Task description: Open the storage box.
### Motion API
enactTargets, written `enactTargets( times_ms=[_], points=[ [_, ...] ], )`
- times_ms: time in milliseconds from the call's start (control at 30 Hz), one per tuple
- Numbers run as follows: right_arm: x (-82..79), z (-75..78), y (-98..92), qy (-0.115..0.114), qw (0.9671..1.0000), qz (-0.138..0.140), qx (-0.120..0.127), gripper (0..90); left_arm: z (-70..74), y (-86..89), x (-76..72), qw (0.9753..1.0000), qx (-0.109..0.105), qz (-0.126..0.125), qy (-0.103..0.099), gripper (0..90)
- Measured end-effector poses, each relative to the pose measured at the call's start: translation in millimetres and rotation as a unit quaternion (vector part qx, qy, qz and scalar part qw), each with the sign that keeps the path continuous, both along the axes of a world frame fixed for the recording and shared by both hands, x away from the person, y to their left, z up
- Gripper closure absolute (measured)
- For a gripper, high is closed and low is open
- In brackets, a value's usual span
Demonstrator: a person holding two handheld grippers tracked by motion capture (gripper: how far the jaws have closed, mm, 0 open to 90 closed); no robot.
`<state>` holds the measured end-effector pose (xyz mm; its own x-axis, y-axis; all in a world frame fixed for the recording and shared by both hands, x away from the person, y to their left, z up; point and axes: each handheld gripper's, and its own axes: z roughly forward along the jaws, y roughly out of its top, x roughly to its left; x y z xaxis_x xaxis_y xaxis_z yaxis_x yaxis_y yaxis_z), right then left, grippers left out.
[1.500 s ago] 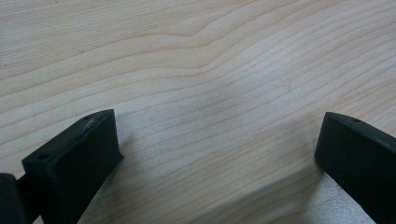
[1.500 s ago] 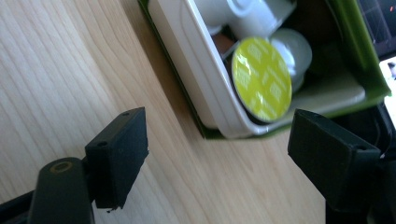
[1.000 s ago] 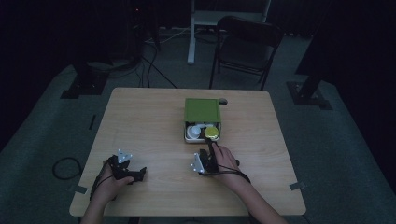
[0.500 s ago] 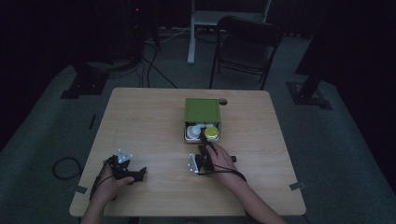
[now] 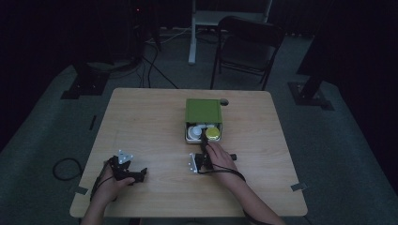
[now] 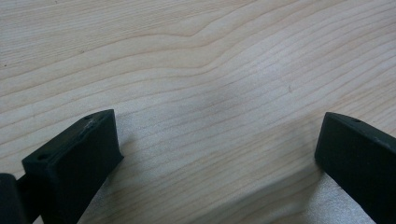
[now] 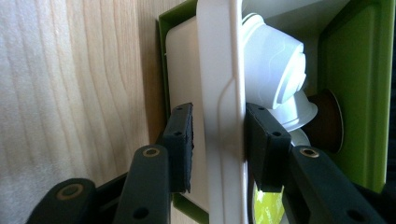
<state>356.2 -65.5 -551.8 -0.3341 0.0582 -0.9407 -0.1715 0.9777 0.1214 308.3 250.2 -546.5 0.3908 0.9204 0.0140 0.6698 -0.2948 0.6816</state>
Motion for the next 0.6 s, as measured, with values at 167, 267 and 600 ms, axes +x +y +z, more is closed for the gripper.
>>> enactTargets(
  times_ms=[167, 267, 600],
  points=[
    [0.1, 0.1, 1.4, -0.012, 0.9998, -0.006, -0.013, 70.9, 0.0, 0.0, 0.0, 1.0000, 0.000, 0.000, 0.000, 0.3],
    [-0.4, -1.1, 2.4, -0.023, 0.9989, -0.001, -0.040, 71.5, 0.0, 0.0, 0.0, 1.0000, 0.000, 0.000, 0.000, 0.2],
    [-0.7, 0.3, 2.6, -0.018, 0.9991, -0.001, -0.039, 71.8, 0.0, 0.0, 0.0, 1.0000, 0.000, 0.000, 0.000, 0.2]
  ],
)
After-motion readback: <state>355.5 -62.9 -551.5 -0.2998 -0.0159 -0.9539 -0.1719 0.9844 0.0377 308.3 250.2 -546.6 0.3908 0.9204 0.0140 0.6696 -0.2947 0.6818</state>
